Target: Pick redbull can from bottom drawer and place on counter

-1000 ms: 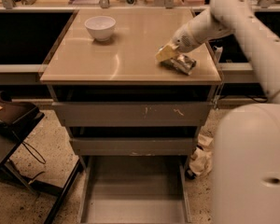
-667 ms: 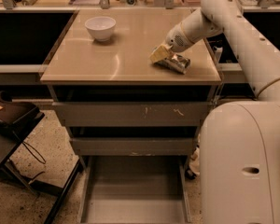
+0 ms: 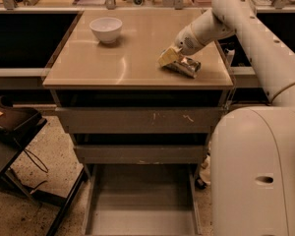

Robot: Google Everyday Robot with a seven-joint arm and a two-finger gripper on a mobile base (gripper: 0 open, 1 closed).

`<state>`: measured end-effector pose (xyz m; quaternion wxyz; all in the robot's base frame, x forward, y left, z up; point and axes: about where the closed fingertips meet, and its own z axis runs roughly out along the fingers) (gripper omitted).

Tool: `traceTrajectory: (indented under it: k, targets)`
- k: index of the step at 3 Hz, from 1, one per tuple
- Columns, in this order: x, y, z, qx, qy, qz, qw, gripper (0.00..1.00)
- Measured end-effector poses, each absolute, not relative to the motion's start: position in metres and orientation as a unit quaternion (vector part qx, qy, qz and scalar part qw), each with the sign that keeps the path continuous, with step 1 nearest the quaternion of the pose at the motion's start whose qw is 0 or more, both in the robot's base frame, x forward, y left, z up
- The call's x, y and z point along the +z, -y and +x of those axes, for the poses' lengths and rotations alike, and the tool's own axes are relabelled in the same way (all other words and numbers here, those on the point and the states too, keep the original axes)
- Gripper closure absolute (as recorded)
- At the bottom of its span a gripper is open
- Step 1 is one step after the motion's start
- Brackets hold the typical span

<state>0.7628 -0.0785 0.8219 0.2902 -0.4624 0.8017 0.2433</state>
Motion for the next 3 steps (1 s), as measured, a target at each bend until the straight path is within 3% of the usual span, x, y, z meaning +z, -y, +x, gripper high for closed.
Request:
traceTrajectory:
  k: [2,3]
  targets:
    - [0.8219,0.0784,0.7628,0.243,-0.802,-0.462,0.29,0.12]
    - [0.8219,0.0784,0.7628,0.243,-0.802,-0.462,0.29,0.0]
